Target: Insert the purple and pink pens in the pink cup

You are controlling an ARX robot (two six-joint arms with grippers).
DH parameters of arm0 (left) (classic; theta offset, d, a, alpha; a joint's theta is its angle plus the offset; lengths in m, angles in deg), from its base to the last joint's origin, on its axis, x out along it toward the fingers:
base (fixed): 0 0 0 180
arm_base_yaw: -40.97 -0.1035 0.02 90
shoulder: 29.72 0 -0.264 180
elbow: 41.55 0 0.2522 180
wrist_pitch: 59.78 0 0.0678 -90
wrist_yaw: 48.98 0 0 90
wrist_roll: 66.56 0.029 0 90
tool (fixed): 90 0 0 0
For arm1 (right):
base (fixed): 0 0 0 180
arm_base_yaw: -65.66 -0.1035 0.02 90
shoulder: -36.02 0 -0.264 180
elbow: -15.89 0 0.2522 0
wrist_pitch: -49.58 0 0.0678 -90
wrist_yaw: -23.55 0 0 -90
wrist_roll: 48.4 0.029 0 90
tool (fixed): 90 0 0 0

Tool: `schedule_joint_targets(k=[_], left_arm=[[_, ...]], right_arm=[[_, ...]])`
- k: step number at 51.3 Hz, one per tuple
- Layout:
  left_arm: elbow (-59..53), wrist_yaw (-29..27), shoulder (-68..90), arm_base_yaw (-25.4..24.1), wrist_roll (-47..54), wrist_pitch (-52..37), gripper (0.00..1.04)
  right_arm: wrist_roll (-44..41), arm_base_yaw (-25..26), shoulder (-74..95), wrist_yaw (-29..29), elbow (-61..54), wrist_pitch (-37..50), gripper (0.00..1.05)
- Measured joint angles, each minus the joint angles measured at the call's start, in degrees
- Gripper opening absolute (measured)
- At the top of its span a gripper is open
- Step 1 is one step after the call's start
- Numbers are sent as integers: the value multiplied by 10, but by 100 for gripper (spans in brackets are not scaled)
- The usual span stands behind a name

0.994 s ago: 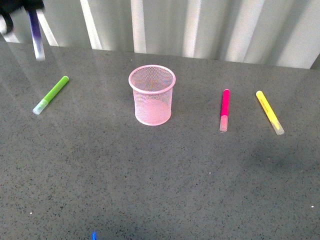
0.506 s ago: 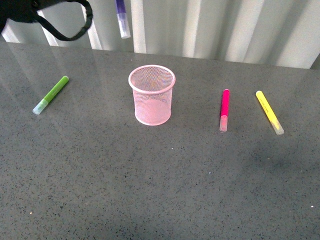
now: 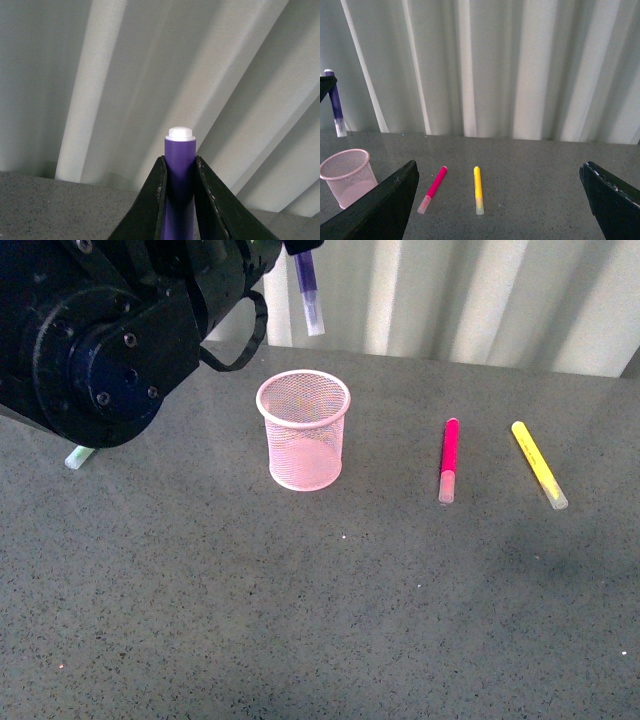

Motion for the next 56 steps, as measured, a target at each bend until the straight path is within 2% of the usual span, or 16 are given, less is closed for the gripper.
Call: schedule_joint_targets(k=[27, 51, 56], left_arm=[[10, -9, 71, -17, -11, -41, 12], [-14, -5, 86, -4, -24, -57, 12], [-14, 9, 86, -3, -23, -59, 27]], right_arm=[[0, 0, 0, 0, 0, 0, 98], [0, 0, 0, 0, 0, 0, 98], [0, 0, 0, 0, 0, 0, 98]])
